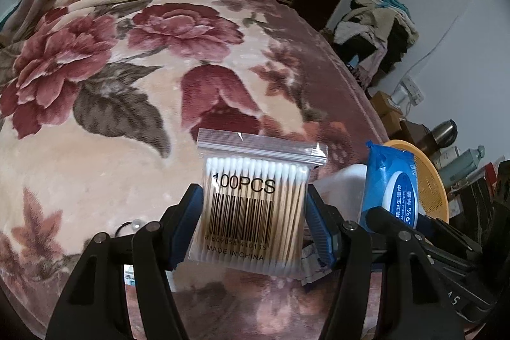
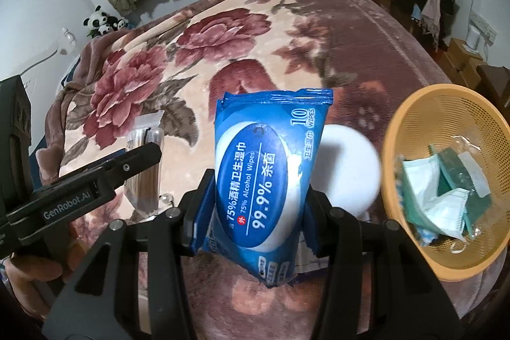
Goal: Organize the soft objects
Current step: 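Lift the wipes pack and swab bag with both tools and carry them over the orange basket, then open both tools to drop the wipes pack and swab bag into the basket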
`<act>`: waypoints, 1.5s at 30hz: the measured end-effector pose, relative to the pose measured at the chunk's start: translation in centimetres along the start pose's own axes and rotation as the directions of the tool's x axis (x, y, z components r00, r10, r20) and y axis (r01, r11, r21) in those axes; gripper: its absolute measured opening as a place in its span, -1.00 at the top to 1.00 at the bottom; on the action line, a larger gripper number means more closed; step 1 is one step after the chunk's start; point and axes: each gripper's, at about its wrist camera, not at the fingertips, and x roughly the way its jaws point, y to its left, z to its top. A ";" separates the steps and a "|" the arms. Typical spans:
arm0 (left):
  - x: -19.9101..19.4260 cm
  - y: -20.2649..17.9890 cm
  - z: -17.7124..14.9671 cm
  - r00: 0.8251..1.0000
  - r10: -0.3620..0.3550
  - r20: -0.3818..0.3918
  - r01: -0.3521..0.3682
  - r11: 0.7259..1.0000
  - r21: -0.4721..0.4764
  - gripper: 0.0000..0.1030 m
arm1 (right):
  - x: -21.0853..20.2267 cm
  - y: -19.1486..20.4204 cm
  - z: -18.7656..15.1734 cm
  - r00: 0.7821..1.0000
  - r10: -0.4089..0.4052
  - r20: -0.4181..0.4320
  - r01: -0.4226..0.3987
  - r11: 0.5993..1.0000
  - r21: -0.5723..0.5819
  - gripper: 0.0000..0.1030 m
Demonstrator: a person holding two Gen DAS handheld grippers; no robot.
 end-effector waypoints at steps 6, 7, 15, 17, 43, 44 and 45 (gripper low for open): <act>0.7 -3.8 0.5 0.999 -0.036 -0.010 0.037 0.998 0.058 -0.26 | -1.3 -3.1 0.3 0.999 -0.031 0.026 0.029 0.998 0.049 0.06; 0.7 -4.4 0.5 0.999 -0.043 -0.012 0.044 0.997 0.066 -0.26 | -1.5 -3.7 0.3 0.999 -0.039 0.029 0.037 0.998 0.060 0.06; 1.9 -10.3 0.6 0.993 -0.106 -0.046 0.112 0.983 0.146 -0.26 | -3.2 -8.5 0.0 0.994 -0.102 0.047 0.094 0.986 0.140 0.06; 2.2 -11.7 0.5 0.991 -0.122 -0.057 0.130 0.978 0.165 -0.26 | -3.7 -9.7 -0.1 0.991 -0.124 0.055 0.114 0.981 0.156 0.06; 8.1 -26.6 -1.8 0.949 -0.250 -0.192 0.305 0.885 0.353 -0.67 | -8.2 -22.8 -1.9 0.949 -0.303 0.083 0.230 0.851 0.472 -0.49; 8.0 -26.6 -1.9 0.950 -0.250 -0.185 0.302 0.885 0.355 -0.69 | -8.3 -23.1 -1.9 0.946 -0.314 0.086 0.237 0.844 0.481 -0.50; 7.8 -26.4 -1.9 0.952 -0.251 -0.178 0.300 0.885 0.357 -0.69 | -8.2 -23.2 -2.0 0.943 -0.321 0.085 0.244 0.843 0.479 -0.50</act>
